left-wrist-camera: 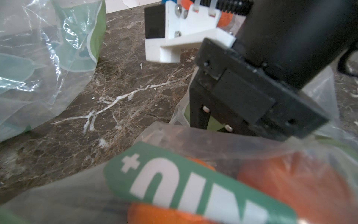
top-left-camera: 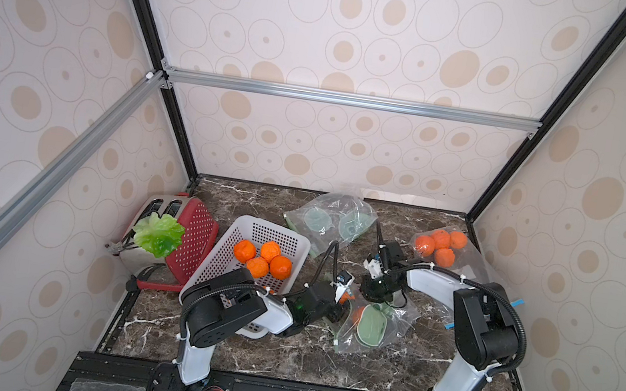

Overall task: Open the zip-top bag and take out the orange
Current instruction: Pick up the orange from the zipper food storage bag, then place the orange in the basket.

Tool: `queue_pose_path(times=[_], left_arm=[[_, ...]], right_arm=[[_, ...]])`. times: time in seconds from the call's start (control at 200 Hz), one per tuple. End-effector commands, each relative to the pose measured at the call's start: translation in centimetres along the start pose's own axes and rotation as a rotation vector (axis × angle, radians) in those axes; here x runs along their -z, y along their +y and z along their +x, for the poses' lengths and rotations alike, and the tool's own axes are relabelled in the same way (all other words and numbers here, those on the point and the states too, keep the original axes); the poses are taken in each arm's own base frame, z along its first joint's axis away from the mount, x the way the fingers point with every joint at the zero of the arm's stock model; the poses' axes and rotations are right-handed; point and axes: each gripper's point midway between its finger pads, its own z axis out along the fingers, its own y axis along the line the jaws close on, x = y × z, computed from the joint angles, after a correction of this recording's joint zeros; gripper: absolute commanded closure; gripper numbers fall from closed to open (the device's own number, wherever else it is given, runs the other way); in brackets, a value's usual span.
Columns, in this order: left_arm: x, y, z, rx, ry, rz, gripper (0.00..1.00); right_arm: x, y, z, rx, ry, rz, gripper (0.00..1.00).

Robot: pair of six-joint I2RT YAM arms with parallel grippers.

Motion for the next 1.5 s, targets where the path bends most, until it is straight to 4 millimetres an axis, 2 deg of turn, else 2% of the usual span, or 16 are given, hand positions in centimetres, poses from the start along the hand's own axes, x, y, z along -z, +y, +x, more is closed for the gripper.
queue_pose_path(times=[0.0,0.19,0.34,0.456,0.556,0.616,0.736,0.846,1.011,1.092,1.222,1.357,1.497], left_arm=[[1.5,-0.1,-0.2,0.049,0.043,0.023,0.59],[4.2,-1.2,0.5,0.077,0.185,0.083,0.62],[7.2,-0.6,0.9,0.073,0.265,0.056,0.64],[10.2,0.3,-0.7,0.066,0.244,0.022,0.64],[12.7,1.9,-2.6,0.051,0.209,-0.062,0.64],[14.0,3.5,-3.5,0.044,0.193,-0.144,0.63],[16.6,8.1,-4.3,0.051,0.196,-0.368,0.65],[19.2,12.7,-3.9,0.122,0.186,-0.553,0.65],[22.3,17.2,-2.9,0.216,0.134,-0.722,0.66],[23.6,19.7,-2.0,0.261,0.128,-0.836,0.62],[24.4,23.1,-0.2,0.325,0.149,-0.970,0.62],[24.1,25.3,0.4,0.341,0.169,-1.050,0.62],[24.2,26.9,2.1,0.384,0.220,-1.091,0.60]], right_arm=[[0.9,-1.5,0.1,-0.040,-0.024,0.052,0.78],[1.8,-3.2,-0.5,-0.081,-0.055,0.106,0.78],[2.0,-3.4,-0.7,-0.088,-0.068,0.113,0.79],[2.2,-3.5,-0.7,-0.089,-0.074,0.120,0.78],[2.2,-3.6,-0.7,-0.092,-0.074,0.119,0.78],[2.3,-3.5,-0.8,-0.093,-0.077,0.116,0.78],[2.3,-3.5,-0.7,-0.093,-0.077,0.117,0.78],[2.3,-3.5,-0.7,-0.093,-0.074,0.117,0.78],[2.4,-3.6,-0.6,-0.093,-0.076,0.121,0.78],[2.3,-3.5,-0.6,-0.094,-0.074,0.117,0.78],[2.4,-3.4,-0.6,-0.095,-0.074,0.112,0.78],[2.3,-3.4,-0.5,-0.095,-0.074,0.107,0.78],[2.2,-3.2,-0.5,-0.097,-0.065,0.098,0.78]])
